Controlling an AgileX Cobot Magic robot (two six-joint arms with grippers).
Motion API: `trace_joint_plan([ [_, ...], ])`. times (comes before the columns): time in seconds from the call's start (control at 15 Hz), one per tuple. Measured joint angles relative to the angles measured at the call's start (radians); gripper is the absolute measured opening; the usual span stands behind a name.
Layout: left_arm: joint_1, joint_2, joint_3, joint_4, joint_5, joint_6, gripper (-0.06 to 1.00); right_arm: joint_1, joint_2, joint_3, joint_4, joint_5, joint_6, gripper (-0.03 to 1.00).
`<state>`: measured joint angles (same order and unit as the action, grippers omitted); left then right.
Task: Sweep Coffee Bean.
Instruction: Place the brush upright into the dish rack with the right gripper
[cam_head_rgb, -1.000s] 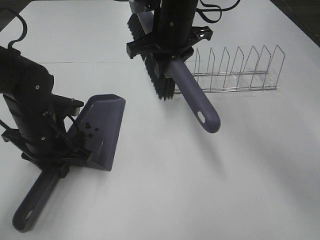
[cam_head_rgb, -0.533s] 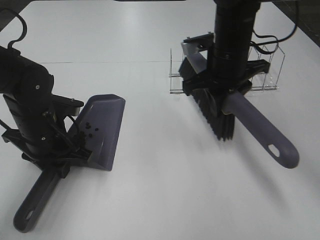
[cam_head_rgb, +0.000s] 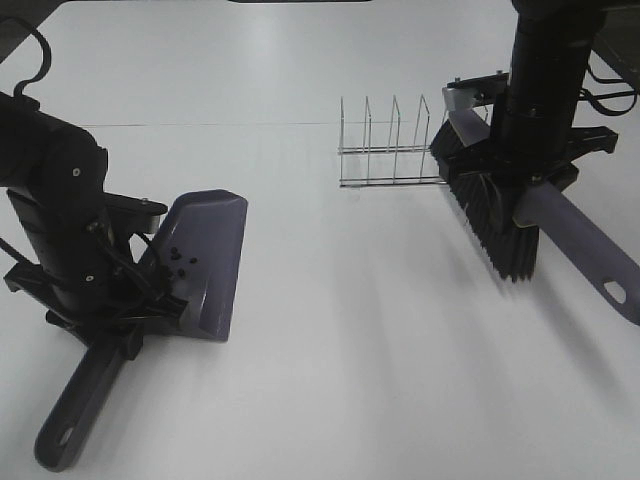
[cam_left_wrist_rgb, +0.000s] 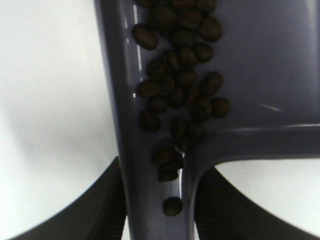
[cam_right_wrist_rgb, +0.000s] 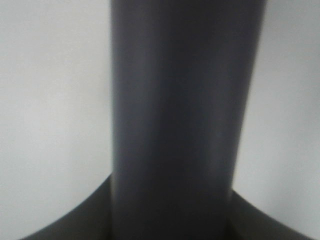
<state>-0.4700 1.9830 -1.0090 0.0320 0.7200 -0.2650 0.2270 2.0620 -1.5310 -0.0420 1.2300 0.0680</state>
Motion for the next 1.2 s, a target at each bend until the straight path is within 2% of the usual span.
trace_joint_plan([
  [0.13,0.000,0.000,0.000,-0.021,0.001,0.000,0.35,-0.019,0.002,0.000,0.000,0.000,-0.008,0.28],
  [0.27,0.000,0.000,0.000,-0.040,0.003,0.000,0.35,-0.019,0.043,0.001,0.055,0.000,-0.043,0.28],
  [0.53,0.000,0.000,0.000,-0.051,0.007,-0.003,0.35,-0.019,0.105,-0.006,0.064,-0.002,-0.058,0.28],
  [1.2,0.000,0.000,0.000,-0.069,0.024,-0.004,0.35,-0.019,0.292,-0.337,0.042,0.016,-0.049,0.28],
])
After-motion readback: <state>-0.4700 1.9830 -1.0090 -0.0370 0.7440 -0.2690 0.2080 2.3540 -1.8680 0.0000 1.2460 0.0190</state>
